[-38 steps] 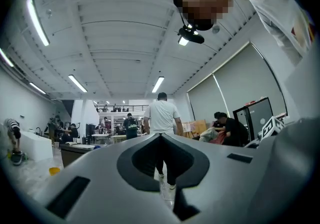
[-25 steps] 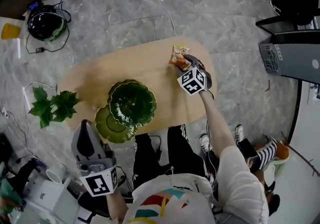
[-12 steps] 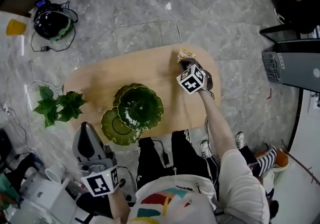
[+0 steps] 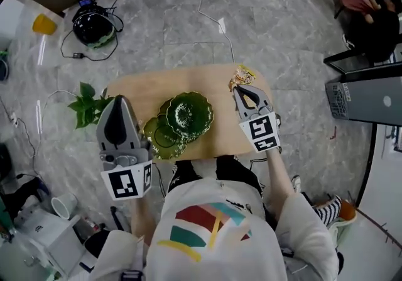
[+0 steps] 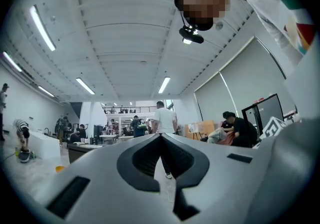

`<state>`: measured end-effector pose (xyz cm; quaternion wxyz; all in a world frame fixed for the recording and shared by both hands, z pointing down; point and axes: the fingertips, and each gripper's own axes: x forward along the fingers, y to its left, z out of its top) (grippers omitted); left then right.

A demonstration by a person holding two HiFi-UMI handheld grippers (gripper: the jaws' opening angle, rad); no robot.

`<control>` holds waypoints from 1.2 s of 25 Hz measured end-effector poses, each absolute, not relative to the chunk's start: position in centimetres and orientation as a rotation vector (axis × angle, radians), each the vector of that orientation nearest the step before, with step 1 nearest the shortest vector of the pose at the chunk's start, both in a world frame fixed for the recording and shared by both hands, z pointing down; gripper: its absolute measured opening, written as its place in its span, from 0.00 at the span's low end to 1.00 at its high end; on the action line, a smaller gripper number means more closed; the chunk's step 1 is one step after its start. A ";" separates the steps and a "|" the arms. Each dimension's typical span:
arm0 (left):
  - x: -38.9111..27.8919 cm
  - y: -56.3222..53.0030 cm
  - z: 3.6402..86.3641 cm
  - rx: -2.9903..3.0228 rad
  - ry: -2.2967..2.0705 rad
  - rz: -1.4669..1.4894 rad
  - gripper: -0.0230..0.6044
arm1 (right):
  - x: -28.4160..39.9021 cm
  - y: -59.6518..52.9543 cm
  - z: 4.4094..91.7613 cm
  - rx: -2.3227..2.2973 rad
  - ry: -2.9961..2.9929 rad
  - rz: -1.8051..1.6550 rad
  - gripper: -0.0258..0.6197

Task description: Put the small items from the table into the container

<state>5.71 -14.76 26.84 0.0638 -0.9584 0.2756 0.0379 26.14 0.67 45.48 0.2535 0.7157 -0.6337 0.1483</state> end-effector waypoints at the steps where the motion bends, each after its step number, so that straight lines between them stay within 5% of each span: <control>1: 5.6 -14.9 25.9 -2.894 0.837 0.151 0.05 | 25.2 1.3 44.6 1.955 -1.737 0.392 0.06; 16: 7.1 -12.6 26.1 -2.895 0.712 0.094 0.05 | 19.1 5.6 50.0 1.947 -1.791 0.585 0.06; 24: 6.0 -12.4 29.7 -2.875 0.703 -0.145 0.05 | 14.5 7.8 64.7 1.886 -1.823 1.057 0.06; 30: 2.1 -13.3 31.0 -2.834 0.720 -0.259 0.05 | 7.4 6.8 71.8 1.593 -1.870 1.059 0.06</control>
